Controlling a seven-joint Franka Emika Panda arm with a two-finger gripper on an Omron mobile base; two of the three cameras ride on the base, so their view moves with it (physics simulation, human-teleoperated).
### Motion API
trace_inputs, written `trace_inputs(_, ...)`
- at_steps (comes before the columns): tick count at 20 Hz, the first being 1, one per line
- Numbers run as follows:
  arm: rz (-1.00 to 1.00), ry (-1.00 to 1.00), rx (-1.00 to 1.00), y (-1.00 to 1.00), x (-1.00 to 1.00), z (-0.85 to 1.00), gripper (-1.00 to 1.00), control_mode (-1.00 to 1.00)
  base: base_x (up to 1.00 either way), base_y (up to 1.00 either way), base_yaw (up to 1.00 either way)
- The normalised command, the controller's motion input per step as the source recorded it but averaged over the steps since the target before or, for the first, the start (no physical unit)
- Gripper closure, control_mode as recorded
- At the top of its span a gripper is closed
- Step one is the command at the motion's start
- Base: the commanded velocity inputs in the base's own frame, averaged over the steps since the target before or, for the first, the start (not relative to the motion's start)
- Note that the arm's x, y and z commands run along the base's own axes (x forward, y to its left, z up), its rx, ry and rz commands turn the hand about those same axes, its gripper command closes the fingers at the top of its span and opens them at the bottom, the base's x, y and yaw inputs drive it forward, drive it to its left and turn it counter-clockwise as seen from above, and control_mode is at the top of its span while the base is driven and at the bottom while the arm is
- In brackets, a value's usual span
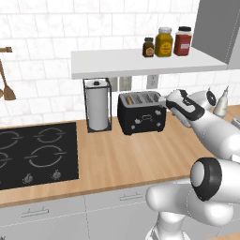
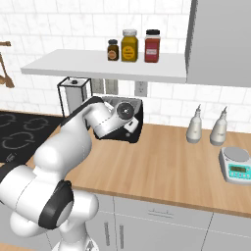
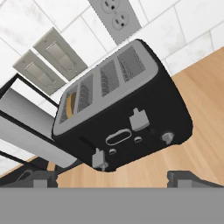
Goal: Start the toaster. Once the lever pops up, take the bread to the plate on the dining counter.
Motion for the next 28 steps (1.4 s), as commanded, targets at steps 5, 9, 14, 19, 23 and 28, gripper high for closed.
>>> trace_inputs(5, 0.00, 0.00, 0.00, 0.00, 0.00, 0.00, -1.00, -1.00, 0.00, 0.00, 0.00)
trace_inputs(9, 0.00, 0.00, 0.00, 0.00, 0.00, 0.00, -1.00, -1.00, 0.00, 0.00, 0.00)
trace_inputs(14, 0.00, 0.00, 0.00, 0.00, 0.00, 0.00, -1.00, -1.00, 0.00, 0.00, 0.00)
trace_inputs(19, 0.00, 0.00, 0.00, 0.00, 0.00, 0.00, -1.00, -1.00, 0.00, 0.00, 0.00)
trace_inputs(23, 0.00, 0.00, 0.00, 0.00, 0.00, 0.00, -1.00, -1.00, 0.00, 0.00, 0.00)
trace_inputs(28, 0.00, 0.00, 0.00, 0.00, 0.00, 0.00, -1.00, -1.00, 0.00, 0.00, 0.00)
